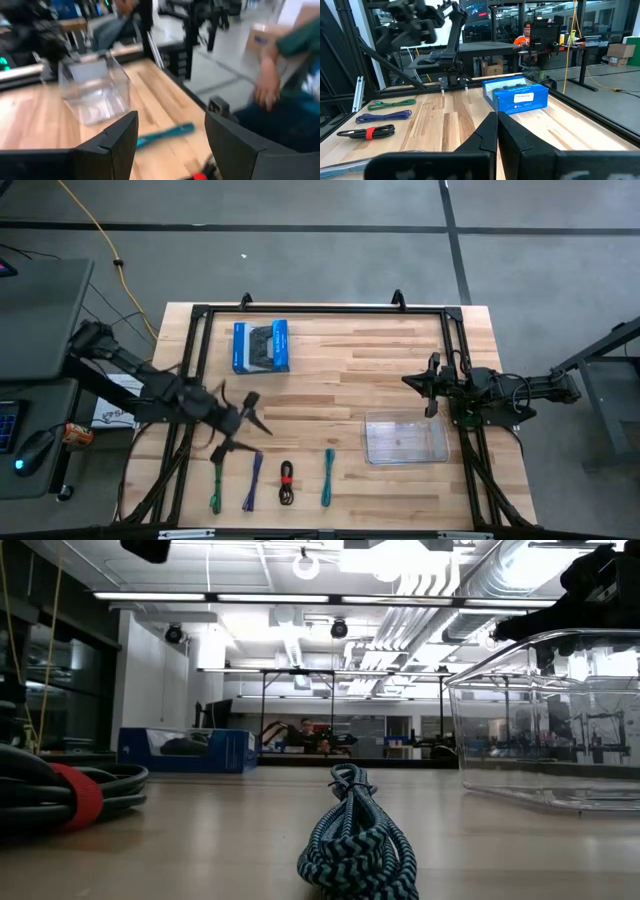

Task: Pick and place USB-C Cables
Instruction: Put the purple charger cable into the transparent bin

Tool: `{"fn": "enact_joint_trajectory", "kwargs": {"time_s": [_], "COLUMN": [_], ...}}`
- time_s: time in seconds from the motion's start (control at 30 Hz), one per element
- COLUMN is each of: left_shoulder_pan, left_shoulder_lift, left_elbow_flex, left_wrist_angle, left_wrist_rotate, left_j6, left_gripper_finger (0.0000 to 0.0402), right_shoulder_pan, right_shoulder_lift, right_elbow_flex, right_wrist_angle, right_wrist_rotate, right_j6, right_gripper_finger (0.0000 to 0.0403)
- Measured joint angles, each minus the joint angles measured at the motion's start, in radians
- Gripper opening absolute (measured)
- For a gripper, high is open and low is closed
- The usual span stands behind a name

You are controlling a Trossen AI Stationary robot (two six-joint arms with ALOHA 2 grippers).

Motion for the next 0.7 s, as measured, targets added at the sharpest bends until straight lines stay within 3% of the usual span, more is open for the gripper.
{"fn": "enact_joint_trajectory", "kwargs": {"time_s": [0.23,0.5,0.7], "left_shoulder_pan": [-0.157,-0.239,-0.298], "left_shoulder_lift": [0.195,0.367,0.489], "left_elbow_flex": [0.128,0.185,0.185], "left_wrist_angle": [-0.197,-0.389,-0.399], "left_wrist_rotate": [-0.152,-0.160,-0.161], "left_j6": [0.091,-0.007,0.049], "left_gripper_finger": [0.0209,0.0209,0.0209], "right_shoulder_pan": [0.000,0.000,0.000], "right_shoulder_lift": [0.000,0.000,0.000], "right_elbow_flex": [0.000,0.000,0.000], "right_wrist_angle": [0.000,0.000,0.000], "right_wrist_rotate": [0.000,0.000,0.000], "right_j6": [0.000,0.000,0.000], "right_gripper_finger": [0.0000,0.0000,0.0000]}}
